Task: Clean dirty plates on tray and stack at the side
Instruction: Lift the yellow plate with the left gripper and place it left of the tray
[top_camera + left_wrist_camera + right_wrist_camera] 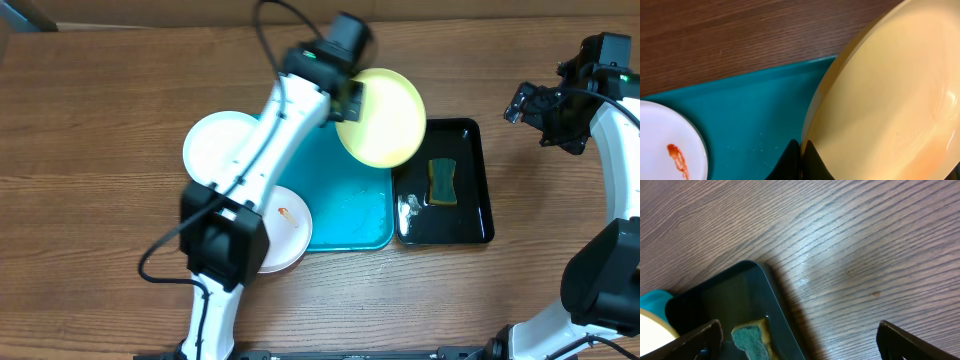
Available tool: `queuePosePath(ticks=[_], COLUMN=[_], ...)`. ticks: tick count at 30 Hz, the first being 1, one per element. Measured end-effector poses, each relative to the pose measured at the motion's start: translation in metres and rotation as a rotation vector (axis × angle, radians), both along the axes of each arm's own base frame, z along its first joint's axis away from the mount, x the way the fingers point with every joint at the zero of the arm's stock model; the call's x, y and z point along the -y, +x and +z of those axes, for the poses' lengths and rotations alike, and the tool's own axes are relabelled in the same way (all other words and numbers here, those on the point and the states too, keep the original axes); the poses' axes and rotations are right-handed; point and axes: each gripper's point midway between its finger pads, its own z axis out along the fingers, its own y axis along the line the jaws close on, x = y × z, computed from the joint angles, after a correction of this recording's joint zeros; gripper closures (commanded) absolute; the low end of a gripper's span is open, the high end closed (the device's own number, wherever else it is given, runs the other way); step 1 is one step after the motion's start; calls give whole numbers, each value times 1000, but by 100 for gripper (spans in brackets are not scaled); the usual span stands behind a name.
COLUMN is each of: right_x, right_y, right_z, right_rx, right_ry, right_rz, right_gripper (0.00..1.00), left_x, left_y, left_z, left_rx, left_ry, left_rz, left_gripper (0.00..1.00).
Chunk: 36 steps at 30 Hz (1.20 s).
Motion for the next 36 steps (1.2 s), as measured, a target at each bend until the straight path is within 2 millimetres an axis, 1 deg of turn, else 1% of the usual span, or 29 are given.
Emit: queuePosePath(ticks=[3, 7, 10, 12, 16, 20, 24, 28, 32, 35, 36], right_x=[0, 0, 0, 0, 0, 0, 0, 0, 0, 0, 0], right_y=[0, 0, 0, 0, 0, 0, 0, 0, 0, 0, 0], right_z=[0, 0, 0, 0, 0, 0, 0, 0, 0, 0, 0], right_rx=[0, 0, 0, 0, 0, 0, 1, 0, 0, 0, 0], right_ry=[0, 0, 0, 0, 0, 0, 0, 1, 0, 0, 0], right_rz=[0, 0, 0, 0, 0, 0, 1, 1, 0, 0, 0], right_gripper=[0, 0, 0, 0, 0, 0, 0, 0, 0, 0, 0], left_x=[17, 31, 42, 50, 70, 89, 97, 94, 93, 96, 100], left_y=[-10, -19, -29, -36, -56, -78, -91, -92, -92, -88, -85], left_z=[5, 19, 39, 50, 83, 112, 129, 137, 138, 125, 112], left_rx=[73, 207, 341, 412, 599, 762, 850, 884, 887, 829, 773], left_ry=[108, 278, 419, 483, 615, 689, 734, 764, 766, 716, 666], left_rz=[-27, -43, -48, -52, -48, -29, -11, 13, 17, -15, -48], left_gripper=[96, 96, 96, 96, 96, 96, 96, 96, 96, 96, 96])
